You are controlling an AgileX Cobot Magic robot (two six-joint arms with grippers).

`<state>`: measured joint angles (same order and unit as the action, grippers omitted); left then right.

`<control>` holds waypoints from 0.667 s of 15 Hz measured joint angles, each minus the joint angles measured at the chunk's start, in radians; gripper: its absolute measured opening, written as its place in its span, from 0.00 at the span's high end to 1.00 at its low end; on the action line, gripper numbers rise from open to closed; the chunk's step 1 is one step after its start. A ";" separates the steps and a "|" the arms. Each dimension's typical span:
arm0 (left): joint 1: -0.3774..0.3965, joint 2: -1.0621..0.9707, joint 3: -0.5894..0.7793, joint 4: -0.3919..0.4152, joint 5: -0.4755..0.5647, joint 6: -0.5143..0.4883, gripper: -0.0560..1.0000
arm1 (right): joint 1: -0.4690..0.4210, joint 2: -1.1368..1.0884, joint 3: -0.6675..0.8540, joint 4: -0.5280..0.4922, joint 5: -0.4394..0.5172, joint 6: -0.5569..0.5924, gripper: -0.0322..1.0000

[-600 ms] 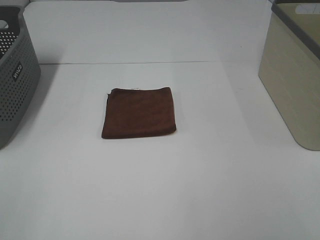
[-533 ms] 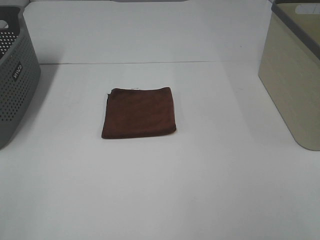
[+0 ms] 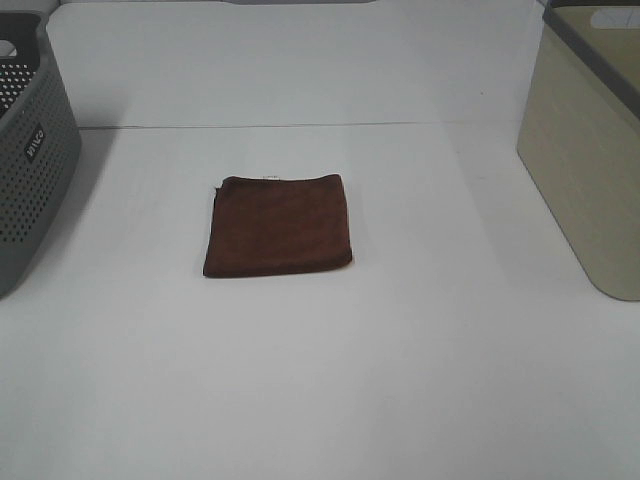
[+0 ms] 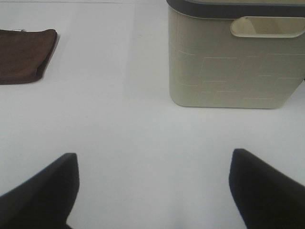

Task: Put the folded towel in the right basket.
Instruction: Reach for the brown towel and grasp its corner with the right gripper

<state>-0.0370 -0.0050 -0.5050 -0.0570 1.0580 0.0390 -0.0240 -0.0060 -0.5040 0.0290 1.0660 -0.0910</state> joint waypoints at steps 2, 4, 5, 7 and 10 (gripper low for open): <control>0.000 0.000 0.000 0.000 0.000 0.000 0.12 | 0.000 0.000 0.000 0.000 0.000 0.000 0.19; 0.000 0.000 0.000 0.000 0.000 0.000 0.12 | 0.000 0.000 0.000 0.000 0.000 0.000 0.19; 0.000 0.000 0.000 0.000 0.000 0.000 0.12 | 0.000 0.000 0.000 0.000 0.000 0.000 0.19; 0.000 0.000 0.000 0.000 0.000 0.000 0.12 | 0.000 0.000 0.000 0.000 0.000 0.000 0.19; 0.000 0.000 0.000 0.000 0.000 0.000 0.12 | 0.000 0.000 0.000 0.000 0.000 0.000 0.19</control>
<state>-0.0370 -0.0050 -0.5050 -0.0570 1.0580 0.0390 -0.0240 -0.0060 -0.5040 0.0290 1.0660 -0.0910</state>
